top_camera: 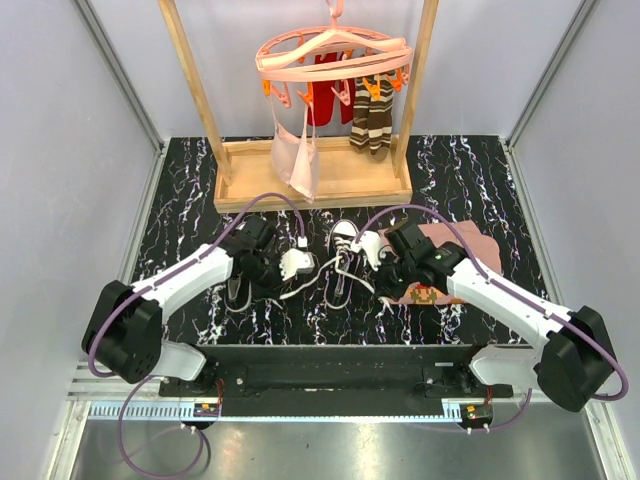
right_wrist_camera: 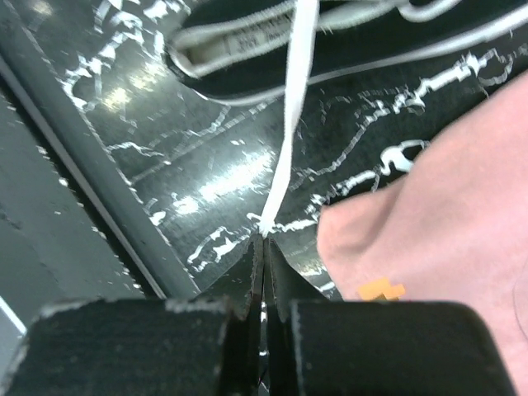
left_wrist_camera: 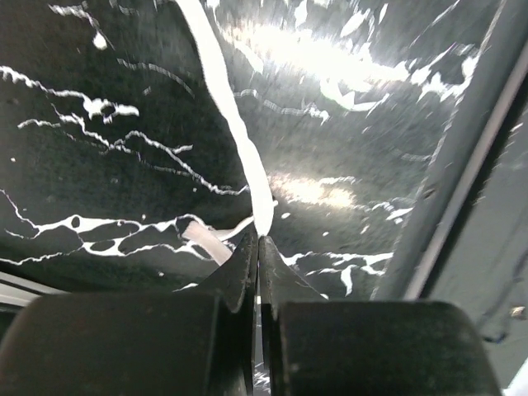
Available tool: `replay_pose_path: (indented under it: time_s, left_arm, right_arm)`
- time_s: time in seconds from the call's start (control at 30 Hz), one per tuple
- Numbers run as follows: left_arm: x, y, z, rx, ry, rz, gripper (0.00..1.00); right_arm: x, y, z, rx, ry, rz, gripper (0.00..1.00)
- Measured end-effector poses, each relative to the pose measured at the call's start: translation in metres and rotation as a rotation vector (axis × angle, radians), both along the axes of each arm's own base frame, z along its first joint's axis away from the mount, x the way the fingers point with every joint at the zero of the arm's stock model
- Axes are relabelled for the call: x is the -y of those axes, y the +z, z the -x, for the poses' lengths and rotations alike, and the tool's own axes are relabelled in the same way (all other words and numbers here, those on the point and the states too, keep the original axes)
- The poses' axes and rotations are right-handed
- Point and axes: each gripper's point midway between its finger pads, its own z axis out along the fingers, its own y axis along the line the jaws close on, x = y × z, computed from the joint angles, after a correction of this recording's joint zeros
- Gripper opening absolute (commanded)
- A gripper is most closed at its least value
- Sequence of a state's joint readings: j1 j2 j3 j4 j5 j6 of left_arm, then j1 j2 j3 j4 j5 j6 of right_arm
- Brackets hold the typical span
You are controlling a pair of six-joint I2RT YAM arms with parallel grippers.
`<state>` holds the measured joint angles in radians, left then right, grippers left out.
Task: Tie the shoes
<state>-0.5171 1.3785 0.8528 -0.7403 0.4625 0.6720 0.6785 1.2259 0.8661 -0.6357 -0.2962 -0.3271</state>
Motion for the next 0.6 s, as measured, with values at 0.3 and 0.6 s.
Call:
replay_pose_path:
  time_s: [0.3,0.6]
  left_arm:
    - [0.000,0.001,-0.008,0.053,-0.081,-0.012,0.37]
    - [0.060,0.057,-0.058,0.145,0.029,0.254,0.44]
  right_arm:
    - [0.013,-0.010,-0.005,0.010,-0.004,0.050,0.00]
    - [0.013,-0.011,-0.032,0.054,-0.068,0.019,0.00]
